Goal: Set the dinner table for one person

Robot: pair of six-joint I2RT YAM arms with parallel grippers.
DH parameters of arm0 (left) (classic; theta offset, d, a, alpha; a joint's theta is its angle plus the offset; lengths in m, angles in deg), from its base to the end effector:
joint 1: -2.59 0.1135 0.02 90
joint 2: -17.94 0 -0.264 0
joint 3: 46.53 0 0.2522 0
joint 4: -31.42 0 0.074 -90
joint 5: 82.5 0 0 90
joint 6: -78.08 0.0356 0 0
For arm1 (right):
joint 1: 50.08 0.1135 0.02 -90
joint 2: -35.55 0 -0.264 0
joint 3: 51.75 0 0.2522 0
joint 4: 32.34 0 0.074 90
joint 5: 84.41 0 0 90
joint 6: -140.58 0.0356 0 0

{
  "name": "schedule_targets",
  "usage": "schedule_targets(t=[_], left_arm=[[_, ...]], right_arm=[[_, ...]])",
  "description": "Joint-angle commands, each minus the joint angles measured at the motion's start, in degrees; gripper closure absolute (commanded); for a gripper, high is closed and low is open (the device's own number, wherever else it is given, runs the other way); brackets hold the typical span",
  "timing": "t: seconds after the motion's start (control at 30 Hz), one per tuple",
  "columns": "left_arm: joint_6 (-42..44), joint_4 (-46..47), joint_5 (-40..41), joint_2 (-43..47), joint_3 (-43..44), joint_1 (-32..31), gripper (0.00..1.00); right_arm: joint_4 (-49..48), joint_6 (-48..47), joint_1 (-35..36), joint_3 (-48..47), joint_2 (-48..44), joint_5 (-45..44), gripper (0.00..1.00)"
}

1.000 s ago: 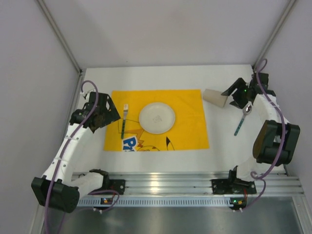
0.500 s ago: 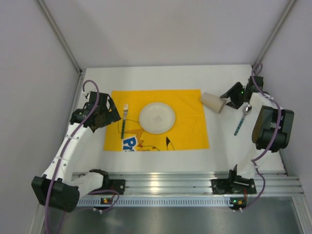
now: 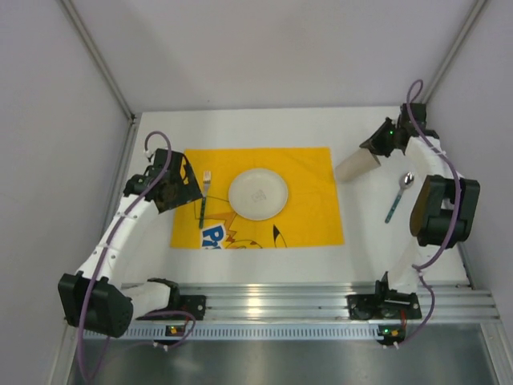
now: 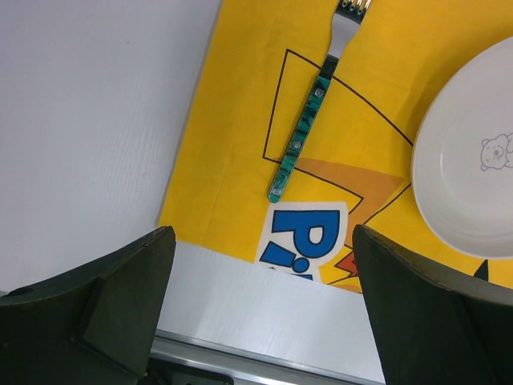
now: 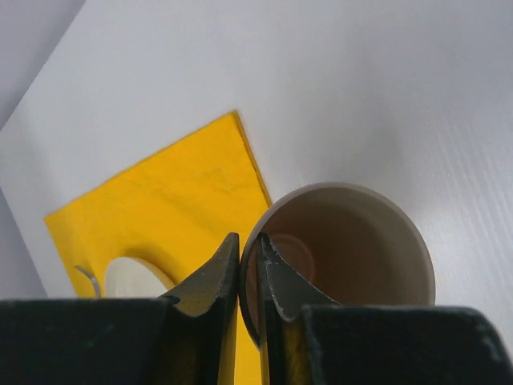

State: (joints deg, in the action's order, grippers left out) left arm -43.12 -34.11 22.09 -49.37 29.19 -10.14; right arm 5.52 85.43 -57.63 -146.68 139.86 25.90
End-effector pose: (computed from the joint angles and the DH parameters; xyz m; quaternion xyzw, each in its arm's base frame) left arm 0.2229 -0.0412 0.3029 -0.1881 0.9333 0.0079 0.3059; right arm 0.4051 -0.0412 0.2494 0.2715 0.8778 0.2442 0.3100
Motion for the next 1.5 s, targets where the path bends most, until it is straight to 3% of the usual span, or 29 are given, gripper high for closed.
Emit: schedule_targets(t=[0.0,0.17,0.33,0.5,0.83,1.0,1.27,1.47], left_arm=[[0.26,4.57,-1.32,-0.72,-0.69,0.25,0.03],[-0.18,6.67,-2.19,-2.04,-1.31,0.25,0.03],[-0.70,7.03,-2.99,-2.74,-0.87,0.25,0.03],[-0.44,5.98,-2.73,-1.60,-0.34,0.25,0.03],[-0.79,-0.52,-0.18,3.93,0.54,0.34,0.03],[-1.84,-4.13,1.32,7.27,0.01,0.34,0.02],[-1.76,-7.12,2.64,10.18,-0.43,0.34,0.02],[-1.06,-6.94,1.85,8.95,0.89,0.34,0.02]], right_arm=[[8.50,-5.49,2.97,-9.17,-7.62,-6.32,1.00],[13.07,-10.15,10.79,-16.12,-10.88,-11.96,1.00],[13.34,-13.05,23.09,-18.15,-8.87,-22.67,1.00],[11.85,-14.63,32.67,-20.52,-0.88,-38.10,1.00],[10.27,-20.00,38.58,-37.65,16.53,-56.78,1.00],[9.04,-18.07,38.93,-34.95,17.68,-60.22,1.00],[1.22,-10.69,39.19,-15.62,10.57,-58.64,1.00],[0.16,-6.64,39.54,-10.51,7.93,-57.41,1.00]])
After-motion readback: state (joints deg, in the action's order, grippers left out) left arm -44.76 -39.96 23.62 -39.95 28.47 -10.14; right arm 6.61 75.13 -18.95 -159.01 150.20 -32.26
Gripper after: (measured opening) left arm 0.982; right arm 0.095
